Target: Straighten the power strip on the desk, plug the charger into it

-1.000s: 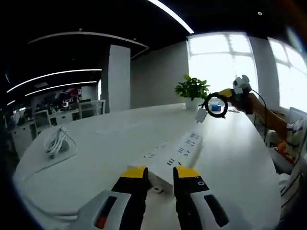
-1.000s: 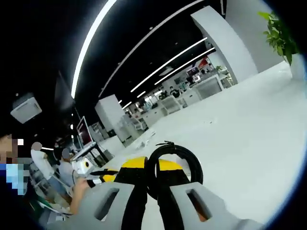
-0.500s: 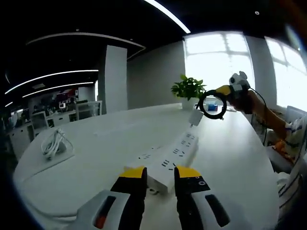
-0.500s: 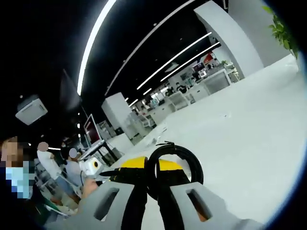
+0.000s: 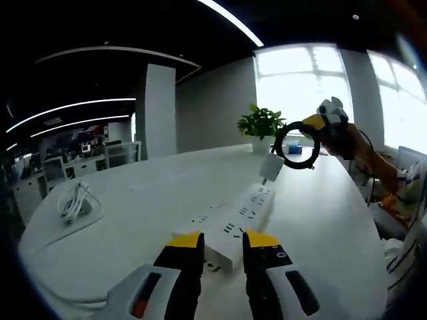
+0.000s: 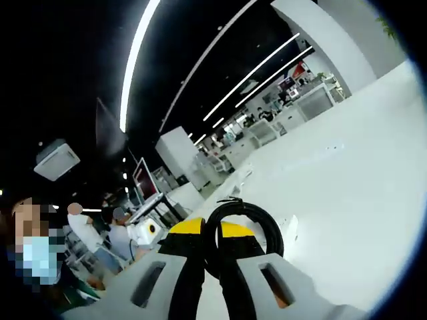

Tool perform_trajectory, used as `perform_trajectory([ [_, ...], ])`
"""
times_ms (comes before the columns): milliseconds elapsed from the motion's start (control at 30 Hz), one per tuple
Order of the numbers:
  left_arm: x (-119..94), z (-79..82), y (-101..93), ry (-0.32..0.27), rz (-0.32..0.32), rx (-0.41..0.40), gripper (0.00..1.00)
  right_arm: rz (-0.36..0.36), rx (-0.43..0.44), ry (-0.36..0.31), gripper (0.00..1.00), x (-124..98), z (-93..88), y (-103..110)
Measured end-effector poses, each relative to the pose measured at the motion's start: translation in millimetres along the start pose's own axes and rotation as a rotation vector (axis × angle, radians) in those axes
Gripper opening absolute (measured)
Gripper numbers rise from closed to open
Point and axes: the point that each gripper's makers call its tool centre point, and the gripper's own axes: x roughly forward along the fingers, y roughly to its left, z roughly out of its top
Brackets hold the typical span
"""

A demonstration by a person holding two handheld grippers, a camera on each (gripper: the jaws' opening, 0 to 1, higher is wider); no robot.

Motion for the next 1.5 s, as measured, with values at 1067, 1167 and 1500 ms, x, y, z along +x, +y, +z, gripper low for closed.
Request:
perform_trajectory([
  [1067, 0, 0.7, -1.5, 0.002, -0.005, 0.007, 0.24, -0.015, 0.027, 0.012, 0.05, 10, -7.4, -5],
  [1167, 1, 0.5, -1.6, 0.002, -0.005, 0.007, 0.24, -0.009, 0.028, 0.01, 0.05, 11, -9.7, -3],
  [1500, 28, 7.4, -18.7, -0.001, -0.025, 0.013, 0.22, -0.005, 0.0, 0.022, 0.06, 18, -18.9, 3],
])
